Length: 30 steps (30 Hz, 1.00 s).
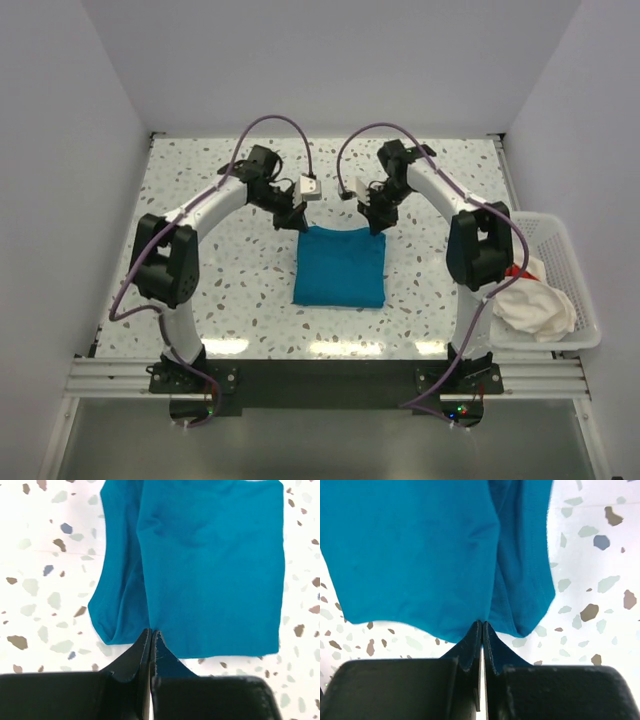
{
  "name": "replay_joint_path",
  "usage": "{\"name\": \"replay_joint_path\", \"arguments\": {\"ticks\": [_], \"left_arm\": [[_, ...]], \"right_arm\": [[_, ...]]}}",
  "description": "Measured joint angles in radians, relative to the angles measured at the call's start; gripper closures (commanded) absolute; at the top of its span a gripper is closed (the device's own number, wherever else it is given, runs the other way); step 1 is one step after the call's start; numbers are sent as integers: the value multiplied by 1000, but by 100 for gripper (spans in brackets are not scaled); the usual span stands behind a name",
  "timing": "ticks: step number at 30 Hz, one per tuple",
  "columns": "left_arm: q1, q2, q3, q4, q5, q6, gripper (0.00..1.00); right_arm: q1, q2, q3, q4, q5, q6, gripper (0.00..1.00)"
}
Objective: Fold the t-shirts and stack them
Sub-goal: Fold the tshirt
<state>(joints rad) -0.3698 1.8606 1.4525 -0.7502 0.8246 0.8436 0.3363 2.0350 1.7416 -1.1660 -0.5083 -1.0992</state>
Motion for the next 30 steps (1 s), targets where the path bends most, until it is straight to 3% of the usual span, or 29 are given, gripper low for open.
{"name": "replay_joint_path", "arguments": {"ticks": [5, 13, 17, 21, 29, 30], "left_arm": [[-4, 153, 98, 32, -2, -34, 100], [-4, 288, 97, 62, -63, -68, 100], [-3, 272, 50, 86, -58, -62, 100], [-3, 162, -111, 101, -49, -37, 100], [-5, 21, -221, 12, -40, 71, 100], [-5, 10, -222, 0, -38, 92, 82]], "right_arm": [[-10, 75, 9, 2, 15, -33, 100], [-10, 193, 29, 23, 49, -46, 100], [-4, 195, 29, 32, 47, -41, 100], [16, 177, -2, 60, 28, -26, 100], [90, -29, -323, 92, -42, 26, 100], [95, -38, -327, 80, -52, 35, 98]]}}
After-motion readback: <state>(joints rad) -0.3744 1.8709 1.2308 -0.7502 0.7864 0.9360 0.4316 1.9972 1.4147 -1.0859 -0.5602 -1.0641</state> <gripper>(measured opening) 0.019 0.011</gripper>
